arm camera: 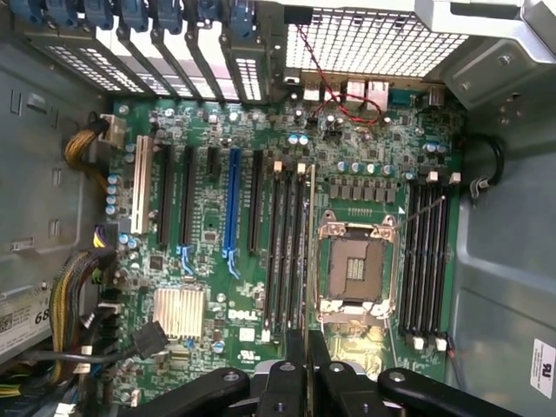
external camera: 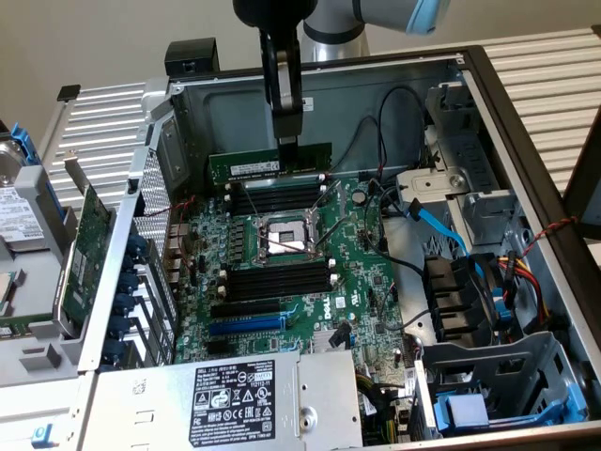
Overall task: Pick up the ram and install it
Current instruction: 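Insert the ram into the slot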
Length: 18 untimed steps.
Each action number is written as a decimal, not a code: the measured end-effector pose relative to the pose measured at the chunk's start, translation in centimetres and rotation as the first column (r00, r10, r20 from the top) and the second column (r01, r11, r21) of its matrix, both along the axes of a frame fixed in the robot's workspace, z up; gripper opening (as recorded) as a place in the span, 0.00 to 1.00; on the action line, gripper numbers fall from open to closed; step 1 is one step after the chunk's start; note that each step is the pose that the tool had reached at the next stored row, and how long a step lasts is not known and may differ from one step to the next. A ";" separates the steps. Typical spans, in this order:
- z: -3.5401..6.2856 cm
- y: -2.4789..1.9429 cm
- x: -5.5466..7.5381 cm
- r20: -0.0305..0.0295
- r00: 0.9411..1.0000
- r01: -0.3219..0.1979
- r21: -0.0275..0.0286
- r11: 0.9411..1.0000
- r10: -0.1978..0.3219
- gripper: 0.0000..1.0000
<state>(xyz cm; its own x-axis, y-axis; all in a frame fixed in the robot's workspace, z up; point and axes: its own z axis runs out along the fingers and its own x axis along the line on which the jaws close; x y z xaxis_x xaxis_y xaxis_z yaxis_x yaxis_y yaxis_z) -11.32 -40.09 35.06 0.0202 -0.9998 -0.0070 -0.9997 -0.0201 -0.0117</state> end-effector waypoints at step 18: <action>-0.77 0.40 -0.1 0.002 1.000 0.014 -0.033 0.999 -0.014 0.13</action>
<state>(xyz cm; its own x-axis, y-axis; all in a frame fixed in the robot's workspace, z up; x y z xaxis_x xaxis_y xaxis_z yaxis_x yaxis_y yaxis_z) -11.43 -39.69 34.29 0.0059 -0.9997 0.0256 -0.9999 -0.0062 -0.0134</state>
